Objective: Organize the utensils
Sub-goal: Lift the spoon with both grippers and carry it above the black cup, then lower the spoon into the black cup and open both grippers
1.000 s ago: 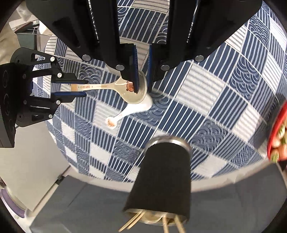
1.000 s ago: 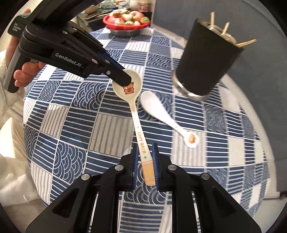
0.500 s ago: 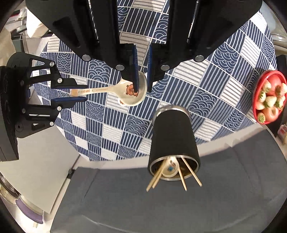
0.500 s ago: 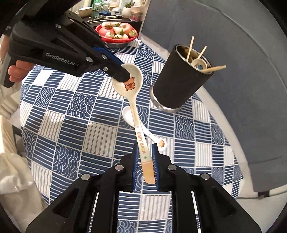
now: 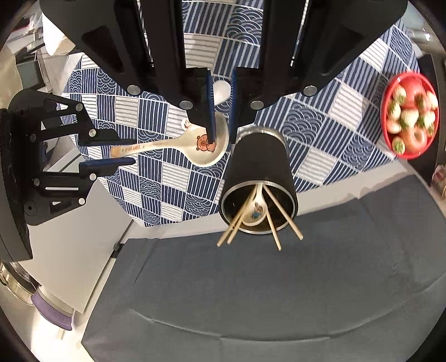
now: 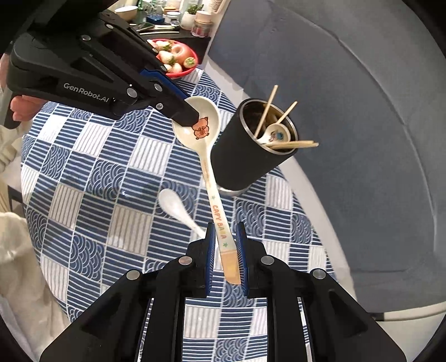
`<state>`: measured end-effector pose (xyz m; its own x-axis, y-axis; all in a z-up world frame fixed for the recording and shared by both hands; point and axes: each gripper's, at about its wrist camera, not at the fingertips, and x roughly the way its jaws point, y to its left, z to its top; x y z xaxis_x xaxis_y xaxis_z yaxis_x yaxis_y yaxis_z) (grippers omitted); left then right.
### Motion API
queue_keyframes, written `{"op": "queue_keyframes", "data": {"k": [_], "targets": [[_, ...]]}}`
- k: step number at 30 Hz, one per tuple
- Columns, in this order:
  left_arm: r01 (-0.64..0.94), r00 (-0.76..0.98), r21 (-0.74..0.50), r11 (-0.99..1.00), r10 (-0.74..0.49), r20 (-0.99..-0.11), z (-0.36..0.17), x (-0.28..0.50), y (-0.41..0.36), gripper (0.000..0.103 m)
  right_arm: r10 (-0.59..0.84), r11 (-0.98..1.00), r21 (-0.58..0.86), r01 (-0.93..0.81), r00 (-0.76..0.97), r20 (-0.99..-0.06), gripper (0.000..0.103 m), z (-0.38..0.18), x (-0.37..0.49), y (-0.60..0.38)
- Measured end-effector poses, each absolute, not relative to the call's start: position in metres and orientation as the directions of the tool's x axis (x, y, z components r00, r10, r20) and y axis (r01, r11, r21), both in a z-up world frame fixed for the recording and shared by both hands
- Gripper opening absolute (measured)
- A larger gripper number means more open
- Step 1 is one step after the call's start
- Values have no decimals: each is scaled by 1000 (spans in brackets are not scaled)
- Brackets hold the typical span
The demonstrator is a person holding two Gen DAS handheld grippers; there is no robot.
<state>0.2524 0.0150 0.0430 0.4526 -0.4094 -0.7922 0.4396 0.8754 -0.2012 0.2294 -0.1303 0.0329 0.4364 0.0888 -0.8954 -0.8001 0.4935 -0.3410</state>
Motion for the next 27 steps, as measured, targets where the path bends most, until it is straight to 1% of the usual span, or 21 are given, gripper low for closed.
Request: {"op": "queue_keyframes", "data": {"k": [8,14,21,22,27], "targets": [[510,415,-214,833,-456,-788,48,297,20,10,2,521,-368,-770,432,-902,14,41,267,-114],[559,375,-245,792,-505,-777,43,331,23,11,-71,534,-393,-748,424,-903,14,42,296,-109],[597,308,-285,750,-542,-782,14,362,13,10,-176,526,-413,-744,380,-908,13,32,339,-110],[602,298,-283,746,-539,-788,8,365,9,10,-188,522,-416,-744,376,-908,10,31,342,-110],[604,255,-315,732,-552,-794,-13,375,4,10,-238,498,-419,-759,345,-908,10,26,354,-105]]}}
